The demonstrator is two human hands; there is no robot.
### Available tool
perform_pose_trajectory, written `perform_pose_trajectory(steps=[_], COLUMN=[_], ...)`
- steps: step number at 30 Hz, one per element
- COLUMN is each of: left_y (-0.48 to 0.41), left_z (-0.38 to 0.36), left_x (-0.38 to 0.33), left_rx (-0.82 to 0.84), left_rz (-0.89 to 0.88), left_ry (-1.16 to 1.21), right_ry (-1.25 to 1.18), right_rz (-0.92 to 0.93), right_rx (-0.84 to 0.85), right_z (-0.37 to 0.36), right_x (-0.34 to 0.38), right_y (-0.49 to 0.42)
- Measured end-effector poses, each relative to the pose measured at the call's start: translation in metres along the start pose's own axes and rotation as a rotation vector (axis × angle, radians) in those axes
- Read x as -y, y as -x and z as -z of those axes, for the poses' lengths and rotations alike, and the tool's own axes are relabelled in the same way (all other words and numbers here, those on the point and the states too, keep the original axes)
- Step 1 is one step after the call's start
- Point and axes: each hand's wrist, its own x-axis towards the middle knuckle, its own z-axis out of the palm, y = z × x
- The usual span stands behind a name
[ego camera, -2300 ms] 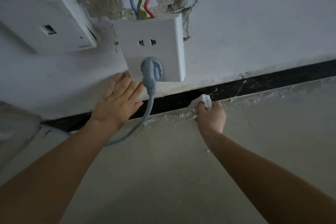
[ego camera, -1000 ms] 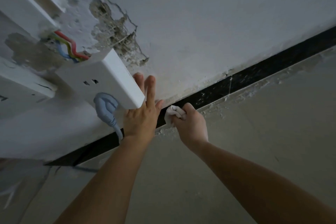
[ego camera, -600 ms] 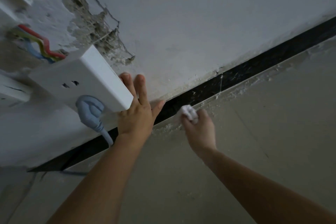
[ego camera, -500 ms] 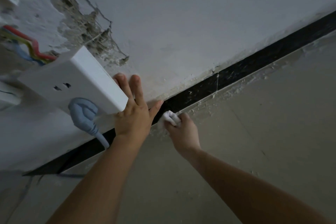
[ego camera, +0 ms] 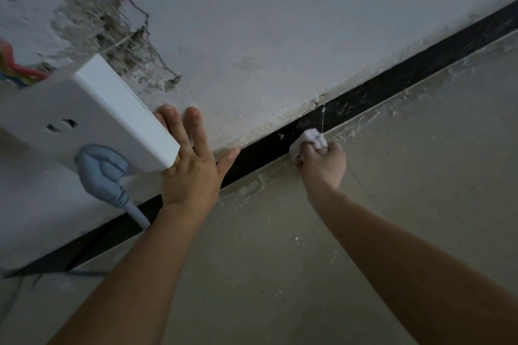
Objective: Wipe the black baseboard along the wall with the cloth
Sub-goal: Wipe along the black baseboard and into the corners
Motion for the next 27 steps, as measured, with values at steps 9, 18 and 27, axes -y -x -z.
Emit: perform_pose_trajectory(steps=[9,18,27], left_y=[-0.001,-0.002,0.002], left_z=[-0.002,-0.001,-0.002], left_x=[-0.001,-0.002,-0.002], left_rx=[0.01,-0.003,-0.042], left_rz=[0.011,0.002,0.002], left_ry=[0.029,0.03,0.022], right_ry=[0.258,0.308,0.224], right_rz=[0.289,0.458,0.257], right_rx=[0.346,0.283,0.019], right_z=[0.005,0.018,0.037], right_x=[-0.006,0.011,0.021], right_y=[0.04,0.013,-0.007])
